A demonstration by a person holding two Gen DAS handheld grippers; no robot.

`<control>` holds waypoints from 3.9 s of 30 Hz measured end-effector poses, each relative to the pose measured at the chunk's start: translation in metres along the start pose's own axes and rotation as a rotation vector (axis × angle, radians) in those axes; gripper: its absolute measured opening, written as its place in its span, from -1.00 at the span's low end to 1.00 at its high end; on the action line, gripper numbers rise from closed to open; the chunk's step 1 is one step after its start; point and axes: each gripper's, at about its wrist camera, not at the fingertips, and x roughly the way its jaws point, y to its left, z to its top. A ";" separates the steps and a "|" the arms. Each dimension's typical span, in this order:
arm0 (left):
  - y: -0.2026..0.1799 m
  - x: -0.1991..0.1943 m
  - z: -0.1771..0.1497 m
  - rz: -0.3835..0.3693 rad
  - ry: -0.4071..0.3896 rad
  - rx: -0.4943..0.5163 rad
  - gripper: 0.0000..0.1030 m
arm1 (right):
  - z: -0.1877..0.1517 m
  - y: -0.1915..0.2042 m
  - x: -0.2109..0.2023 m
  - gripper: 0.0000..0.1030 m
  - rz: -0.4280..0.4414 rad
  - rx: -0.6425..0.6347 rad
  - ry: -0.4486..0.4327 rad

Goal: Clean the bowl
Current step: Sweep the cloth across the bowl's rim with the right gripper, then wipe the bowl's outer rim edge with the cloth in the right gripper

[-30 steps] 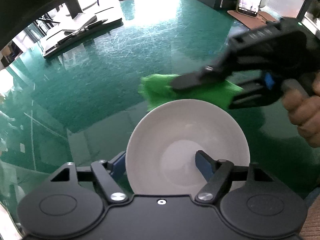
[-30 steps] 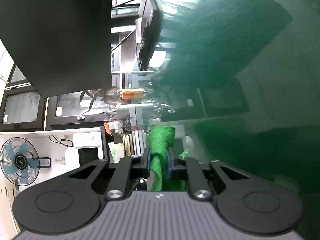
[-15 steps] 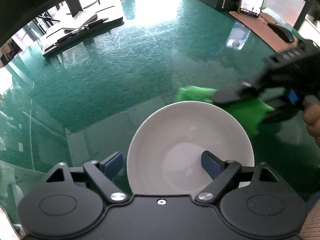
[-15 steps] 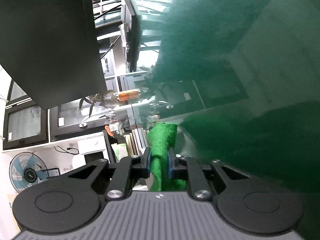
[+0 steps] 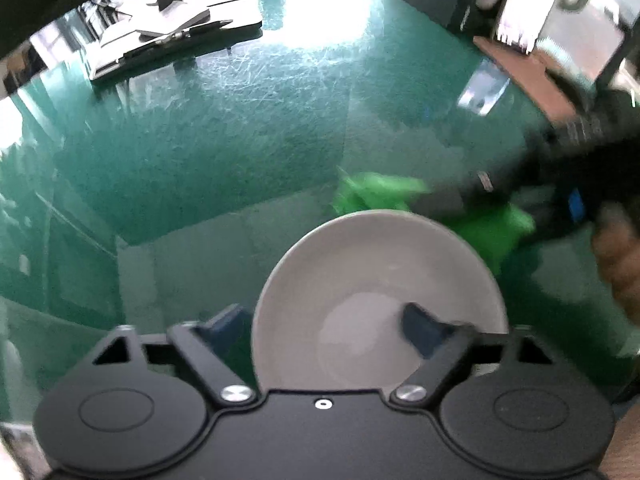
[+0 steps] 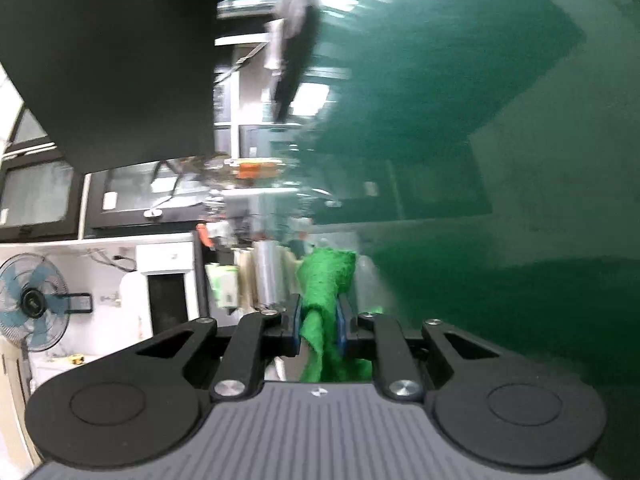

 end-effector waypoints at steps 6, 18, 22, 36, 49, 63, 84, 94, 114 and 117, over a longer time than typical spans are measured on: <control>0.010 -0.007 -0.007 0.010 0.010 -0.066 -0.14 | -0.006 0.000 -0.006 -0.65 0.034 0.006 -0.027; -0.017 -0.006 -0.021 0.068 -0.066 -0.179 0.42 | 0.012 0.018 0.037 -0.65 0.050 -0.058 0.009; -0.019 -0.004 -0.019 0.072 -0.053 -0.223 0.64 | 0.010 0.025 0.039 -0.65 0.056 -0.098 0.024; -0.022 -0.007 -0.014 0.045 -0.027 -0.246 -0.13 | 0.003 0.023 0.013 -0.64 0.029 -0.156 0.025; -0.034 -0.001 -0.007 0.061 -0.013 -0.210 0.11 | 0.000 0.009 -0.026 -0.65 0.066 -0.133 0.014; -0.037 -0.001 -0.006 0.064 -0.006 -0.194 0.19 | 0.012 0.009 0.031 -0.65 0.121 -0.054 0.054; -0.045 0.000 -0.006 0.065 -0.006 -0.149 0.39 | 0.013 0.006 0.040 -0.65 0.132 -0.040 0.082; -0.048 0.001 -0.007 0.064 -0.004 -0.134 0.51 | 0.000 -0.023 -0.033 -0.65 0.088 0.009 0.043; -0.052 0.004 -0.010 0.063 -0.010 -0.110 0.68 | -0.002 -0.016 -0.021 -0.64 0.119 0.010 0.022; -0.051 0.003 -0.010 0.068 -0.016 -0.122 0.66 | -0.011 -0.025 -0.045 -0.64 0.096 0.021 -0.010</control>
